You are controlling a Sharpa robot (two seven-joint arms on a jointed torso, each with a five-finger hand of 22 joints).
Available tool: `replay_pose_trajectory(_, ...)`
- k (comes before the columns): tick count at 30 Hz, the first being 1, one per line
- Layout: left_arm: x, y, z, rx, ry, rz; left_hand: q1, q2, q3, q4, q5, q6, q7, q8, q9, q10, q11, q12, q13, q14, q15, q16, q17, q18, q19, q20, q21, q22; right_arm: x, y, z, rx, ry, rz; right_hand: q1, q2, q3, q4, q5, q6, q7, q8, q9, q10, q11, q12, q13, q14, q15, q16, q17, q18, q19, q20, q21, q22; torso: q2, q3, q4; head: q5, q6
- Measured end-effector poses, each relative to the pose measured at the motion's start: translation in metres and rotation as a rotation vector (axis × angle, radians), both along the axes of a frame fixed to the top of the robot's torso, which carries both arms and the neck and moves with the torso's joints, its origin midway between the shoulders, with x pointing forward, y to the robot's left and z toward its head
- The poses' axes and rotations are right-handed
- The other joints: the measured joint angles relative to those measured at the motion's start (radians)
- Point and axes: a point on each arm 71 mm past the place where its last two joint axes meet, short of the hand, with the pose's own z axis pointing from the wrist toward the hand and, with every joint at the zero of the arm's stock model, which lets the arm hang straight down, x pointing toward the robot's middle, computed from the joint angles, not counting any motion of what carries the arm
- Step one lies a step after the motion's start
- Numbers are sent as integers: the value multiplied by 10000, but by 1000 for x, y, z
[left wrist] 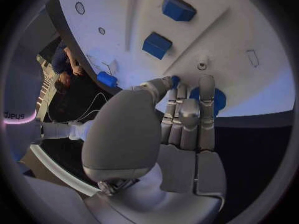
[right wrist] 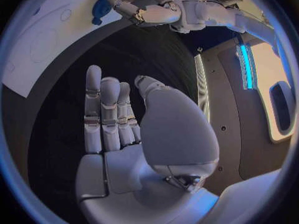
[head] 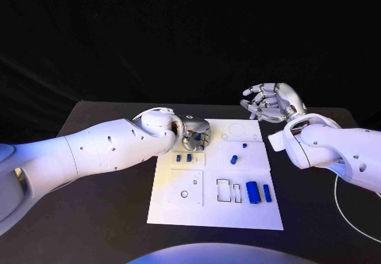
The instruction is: Assemble the parts on the task board
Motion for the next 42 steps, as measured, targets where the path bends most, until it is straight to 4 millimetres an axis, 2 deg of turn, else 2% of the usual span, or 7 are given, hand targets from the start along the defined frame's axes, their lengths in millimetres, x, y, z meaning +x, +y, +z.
replay_pose_trajectory(17,1,1,0,117,98,19,-1,-1,324,-325,0,-1,-1,0,-2,43,-24,8,-3,-1,0,135,-61,2,-176,35,272,242,0,1,0,-64,-51,63,0,0,0,0,0,36,36,39,9,2,1,0,-31,1,0,-59,75,-1,36,36,0,-35,-4,-9,7,1,-26)
replay_pose_trajectory(27,0,2,-1,125,116,3,-234,228,542,-544,-1,483,-89,53,122,555,-193,55,81,162,-115,361,129,2,-101,-39,716,771,-1,1,1,-67,-100,92,0,0,28,-29,0,69,3,87,19,3,2,0,-66,28,-26,79,301,-2,111,33,-36,-59,-6,-4,7,18,-19)
replay_pose_trajectory(32,1,2,-1,100,98,-1,-272,265,571,-573,-3,568,-108,52,171,646,-215,55,82,182,-139,406,199,1,-31,-109,830,937,-1,1,1,-66,-129,97,0,0,31,-25,0,69,3,85,18,4,3,0,-66,40,-38,79,305,-2,110,33,-35,-59,-6,-3,0,22,15)
replay_pose_trajectory(34,1,3,-1,69,86,1,-337,200,571,-574,-3,569,-108,52,180,660,-229,54,80,225,-137,406,223,2,-31,-109,845,958,-1,1,1,-66,-136,96,1,0,55,-2,0,69,3,84,28,5,4,0,-66,40,-38,79,336,-1,110,33,-34,-59,-6,-3,0,27,22)
replay_pose_trajectory(42,1,8,-2,-111,26,92,-433,211,627,-629,-3,532,-72,-12,190,695,-195,-71,45,251,-143,405,204,2,-31,-109,845,946,-1,1,1,-68,-140,88,1,0,55,-1,0,69,2,83,27,20,18,0,-76,39,-37,79,336,-1,110,33,-33,-58,-12,-1,-6,5,92)
